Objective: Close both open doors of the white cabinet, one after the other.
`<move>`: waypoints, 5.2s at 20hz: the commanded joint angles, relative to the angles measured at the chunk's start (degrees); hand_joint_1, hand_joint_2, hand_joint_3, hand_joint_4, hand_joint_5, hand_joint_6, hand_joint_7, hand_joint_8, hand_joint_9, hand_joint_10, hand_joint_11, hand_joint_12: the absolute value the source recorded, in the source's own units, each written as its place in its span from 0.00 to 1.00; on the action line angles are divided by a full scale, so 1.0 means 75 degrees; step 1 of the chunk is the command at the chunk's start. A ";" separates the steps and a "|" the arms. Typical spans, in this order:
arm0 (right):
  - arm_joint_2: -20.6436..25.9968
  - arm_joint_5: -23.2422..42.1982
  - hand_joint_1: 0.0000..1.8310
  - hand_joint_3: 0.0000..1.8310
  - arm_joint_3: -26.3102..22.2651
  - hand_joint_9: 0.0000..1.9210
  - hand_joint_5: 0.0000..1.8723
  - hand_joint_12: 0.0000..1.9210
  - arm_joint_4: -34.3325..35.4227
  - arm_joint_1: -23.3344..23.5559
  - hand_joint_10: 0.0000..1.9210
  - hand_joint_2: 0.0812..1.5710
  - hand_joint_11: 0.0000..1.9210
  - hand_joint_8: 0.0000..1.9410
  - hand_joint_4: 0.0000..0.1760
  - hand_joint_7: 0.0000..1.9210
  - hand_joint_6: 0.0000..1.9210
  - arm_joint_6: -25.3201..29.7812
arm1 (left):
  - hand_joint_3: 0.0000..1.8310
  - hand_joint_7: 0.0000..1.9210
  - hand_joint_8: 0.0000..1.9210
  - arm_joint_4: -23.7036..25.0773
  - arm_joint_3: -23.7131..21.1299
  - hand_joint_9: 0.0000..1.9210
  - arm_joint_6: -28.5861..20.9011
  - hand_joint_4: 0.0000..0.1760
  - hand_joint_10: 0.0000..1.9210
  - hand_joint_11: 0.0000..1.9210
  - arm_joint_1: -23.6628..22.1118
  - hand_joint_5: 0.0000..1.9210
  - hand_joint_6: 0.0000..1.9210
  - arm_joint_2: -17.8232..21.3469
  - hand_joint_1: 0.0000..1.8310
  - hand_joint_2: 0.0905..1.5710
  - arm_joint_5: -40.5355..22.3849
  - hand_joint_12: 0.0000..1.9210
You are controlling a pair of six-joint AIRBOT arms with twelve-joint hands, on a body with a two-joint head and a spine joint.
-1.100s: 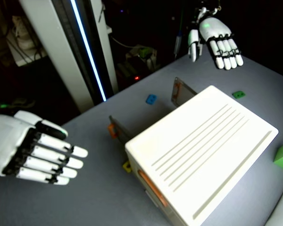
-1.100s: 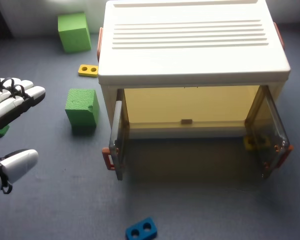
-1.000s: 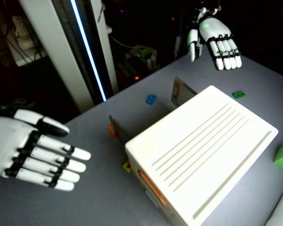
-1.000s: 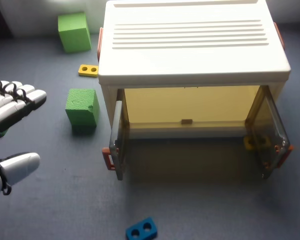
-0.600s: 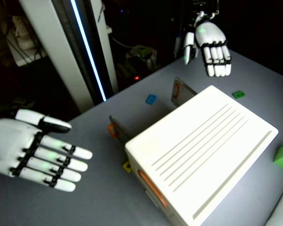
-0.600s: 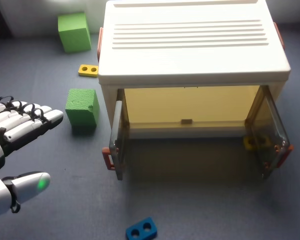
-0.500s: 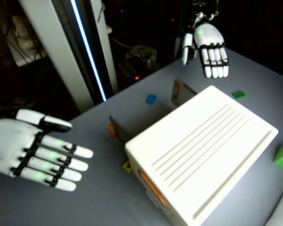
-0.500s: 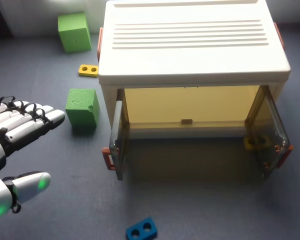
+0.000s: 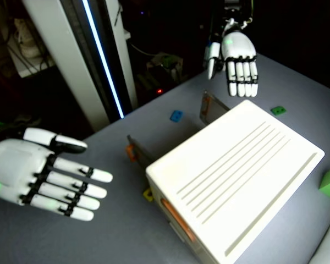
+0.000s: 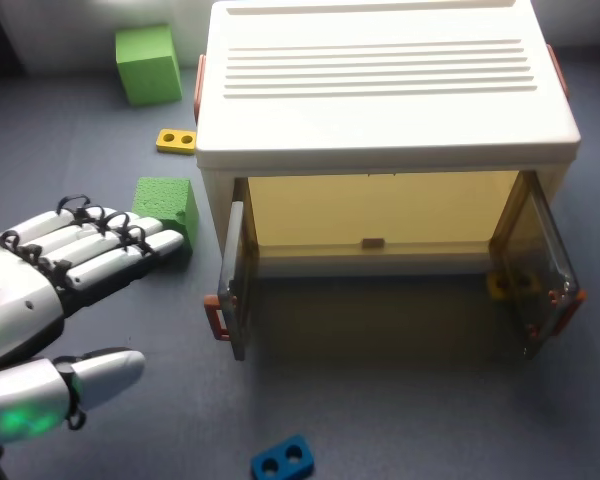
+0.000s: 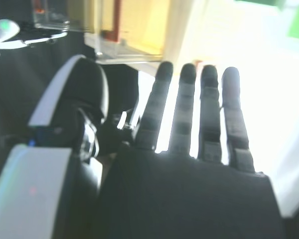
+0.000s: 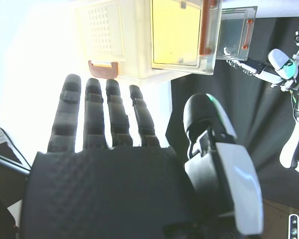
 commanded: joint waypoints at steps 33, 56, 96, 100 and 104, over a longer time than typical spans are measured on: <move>-0.0111 0.0869 0.00 0.00 0.0117 0.01 0.01 0.00 0.0216 0.0089 0.00 0.88 0.03 0.00 0.47 0.01 0.00 0.0113 | 0.00 0.03 0.01 0.1705 0.0811 0.04 -0.0882 0.00 0.01 0.02 -0.1872 0.04 0.00 -0.1257 0.00 0.95 0.0423 0.09; -0.0188 0.0496 0.00 0.01 0.0122 0.01 0.03 0.00 -0.0809 0.0430 0.00 0.90 0.03 0.00 0.00 0.02 0.00 0.0502 | 0.00 0.03 0.00 0.1232 0.0467 0.03 -0.0848 0.00 0.00 0.00 -0.1343 0.04 0.00 -0.0852 0.00 0.95 -0.0120 0.16; -0.1791 -0.1425 0.00 0.01 0.1058 0.00 0.00 0.00 -0.3505 0.3616 0.00 0.95 0.00 0.00 0.00 0.00 0.00 0.1114 | 0.00 0.05 0.00 -0.1564 -0.0535 0.06 0.0353 0.00 0.00 0.00 0.1259 0.03 0.00 0.0081 0.00 0.87 -0.2991 0.21; -0.1657 -0.1232 0.00 0.00 0.0912 0.00 0.00 0.00 -0.3557 0.3515 0.00 0.93 0.00 0.00 0.00 0.00 0.00 0.1362 | 0.00 0.04 0.00 -0.1694 -0.0592 0.05 0.0352 0.00 0.00 0.00 0.1466 0.04 0.00 0.0082 0.00 0.89 -0.3224 0.19; -0.1081 -0.0499 0.00 0.00 0.0657 0.00 0.01 0.00 -0.3124 0.3083 0.00 0.93 0.00 0.00 0.00 0.01 0.00 0.1477 | 0.00 0.02 0.00 -0.1865 -0.0639 0.02 0.0342 0.00 0.00 0.00 0.1638 0.03 0.00 0.0084 0.00 0.88 -0.3492 0.14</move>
